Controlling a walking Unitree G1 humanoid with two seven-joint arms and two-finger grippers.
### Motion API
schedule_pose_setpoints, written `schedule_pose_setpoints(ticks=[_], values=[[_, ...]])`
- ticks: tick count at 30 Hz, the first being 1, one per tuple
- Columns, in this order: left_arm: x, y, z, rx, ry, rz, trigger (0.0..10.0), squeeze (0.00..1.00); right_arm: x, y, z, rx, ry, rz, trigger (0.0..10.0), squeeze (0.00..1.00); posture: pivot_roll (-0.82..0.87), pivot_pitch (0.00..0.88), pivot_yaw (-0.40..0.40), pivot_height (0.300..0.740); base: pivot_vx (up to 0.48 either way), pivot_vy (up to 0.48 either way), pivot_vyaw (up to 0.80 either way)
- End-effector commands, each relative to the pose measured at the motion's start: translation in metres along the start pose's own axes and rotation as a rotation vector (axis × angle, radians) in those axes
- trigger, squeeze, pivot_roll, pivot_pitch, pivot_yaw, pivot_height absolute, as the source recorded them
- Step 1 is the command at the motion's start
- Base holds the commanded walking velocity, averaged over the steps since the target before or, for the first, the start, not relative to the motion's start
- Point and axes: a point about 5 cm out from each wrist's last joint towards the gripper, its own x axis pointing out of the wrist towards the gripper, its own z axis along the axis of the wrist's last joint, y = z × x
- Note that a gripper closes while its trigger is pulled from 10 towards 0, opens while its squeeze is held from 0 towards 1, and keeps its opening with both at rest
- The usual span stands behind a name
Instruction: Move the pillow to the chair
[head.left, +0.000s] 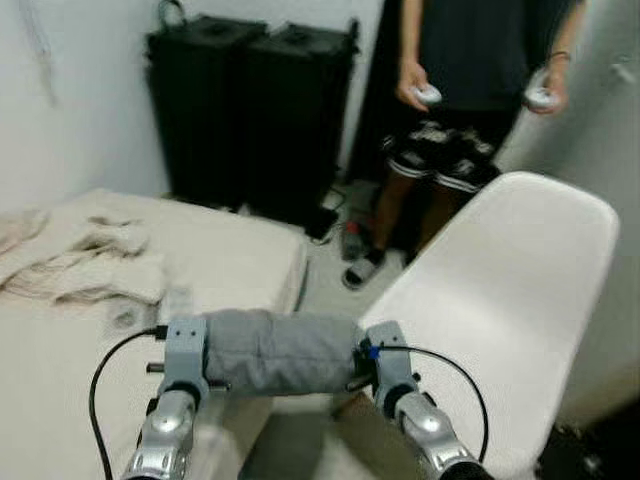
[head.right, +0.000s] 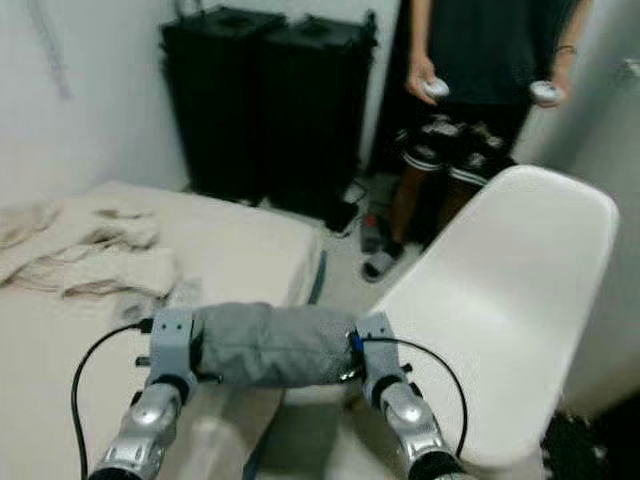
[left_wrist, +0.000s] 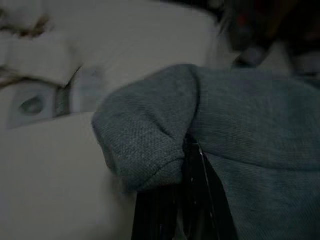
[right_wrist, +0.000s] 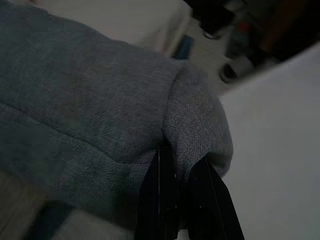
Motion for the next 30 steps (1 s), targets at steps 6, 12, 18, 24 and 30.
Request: schedule_pose_setpoints(ticks=[6,12,18,24,30], values=[[-0.0011,-0.0032,-0.0007,0.012,-0.008,-0.024,10.0,0.0,0.0066,0.0106,0.0137,-0.009,-0.052,0.044,10.0,0.0,-0.01,0.025,-0.053,0.74,0.0,0.0,-0.8],[-0.0011,-0.0018,-0.0009,0.01,-0.009,-0.017,10.0,0.0,0.0062,0.0099,0.0132,-0.005,-0.05,0.042,10.0,0.0,-0.01,0.022,-0.054,0.74,0.0,0.0,-0.8],[-0.0012,-0.0019,-0.0017,0.016,-0.006,-0.02,10.0,0.0,0.0067,0.0097,0.0134,-0.003,-0.047,0.04,10.0,0.0,-0.01,0.02,-0.053,0.74,0.0,0.0,-0.8],[-0.0009,-0.0024,-0.0019,0.02,-0.004,-0.024,10.0,0.0,0.0068,0.0093,0.0136,-0.004,-0.046,0.041,10.0,0.0,-0.01,0.02,-0.055,0.74,0.0,0.0,-0.8],[-0.0015,-0.0028,-0.0028,0.051,0.001,-0.053,10.0,0.0,0.0058,0.0104,0.0106,0.001,-0.039,0.032,10.0,0.0,0.0,0.021,-0.03,0.74,0.0,0.0,-0.8]])
